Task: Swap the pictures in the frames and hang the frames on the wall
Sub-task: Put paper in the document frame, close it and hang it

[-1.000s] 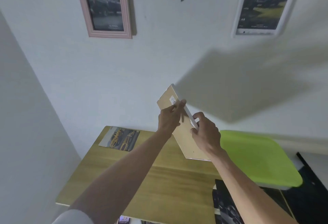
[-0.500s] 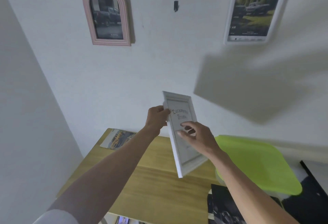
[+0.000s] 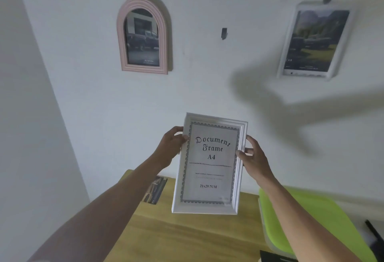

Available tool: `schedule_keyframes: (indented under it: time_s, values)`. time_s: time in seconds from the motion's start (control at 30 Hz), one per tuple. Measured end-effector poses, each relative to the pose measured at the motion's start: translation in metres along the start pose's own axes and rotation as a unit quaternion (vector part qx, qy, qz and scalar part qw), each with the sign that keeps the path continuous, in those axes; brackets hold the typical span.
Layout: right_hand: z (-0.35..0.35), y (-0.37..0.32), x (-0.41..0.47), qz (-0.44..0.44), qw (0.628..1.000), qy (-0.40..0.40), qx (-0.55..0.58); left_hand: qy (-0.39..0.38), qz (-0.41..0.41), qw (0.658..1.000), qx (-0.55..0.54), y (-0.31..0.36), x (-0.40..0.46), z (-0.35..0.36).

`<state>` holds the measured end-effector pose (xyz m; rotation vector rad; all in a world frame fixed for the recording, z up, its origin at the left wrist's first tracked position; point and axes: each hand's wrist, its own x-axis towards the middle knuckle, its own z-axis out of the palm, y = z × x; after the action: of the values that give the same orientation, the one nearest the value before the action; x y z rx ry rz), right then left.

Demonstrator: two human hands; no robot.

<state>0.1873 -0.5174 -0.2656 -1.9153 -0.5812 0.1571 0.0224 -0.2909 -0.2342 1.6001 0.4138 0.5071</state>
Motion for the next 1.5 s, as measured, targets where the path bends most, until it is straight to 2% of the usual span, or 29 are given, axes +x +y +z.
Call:
schedule_keyframes:
  time_s: [0.07, 0.23, 0.43, 0.67, 1.03, 1.2, 1.3, 1.5]
  values:
    - [0.000, -0.010, 0.008, -0.013, 0.999, 0.032, 0.028, 0.007, 0.012, 1.000, -0.015, 0.009, 0.011, -0.009]
    - [-0.009, -0.063, 0.031, -0.054, 0.994, 0.057, 0.079, 0.055, 0.066, 0.996, -0.021, 0.054, 0.046, -0.021]
    - [-0.034, -0.129, 0.072, -0.123, 0.984, 0.112, 0.071, 0.073, 0.168, 0.983, 0.010, 0.127, 0.094, -0.022]
    - [-0.061, -0.169, 0.132, -0.167, 0.978, 0.123, 0.025, 0.085, 0.201, 0.974, 0.055, 0.179, 0.151, -0.016]
    - [-0.045, -0.172, 0.181, -0.189, 0.975, 0.116, -0.003, 0.179, 0.191, 0.960, 0.102, 0.178, 0.195, -0.010]
    - [-0.033, -0.163, 0.185, -0.212, 0.966, 0.149, 0.002, 0.195, 0.229, 0.941, 0.154, 0.173, 0.202, -0.011]
    - [-0.030, -0.157, 0.190, -0.253, 0.945, 0.204, -0.046, 0.193, 0.266, 0.923, 0.200, 0.173, 0.202, -0.015]
    - [-0.028, -0.160, 0.186, -0.282, 0.916, 0.258, -0.124, 0.180, 0.271, 0.931, 0.162, 0.173, 0.201, -0.016]
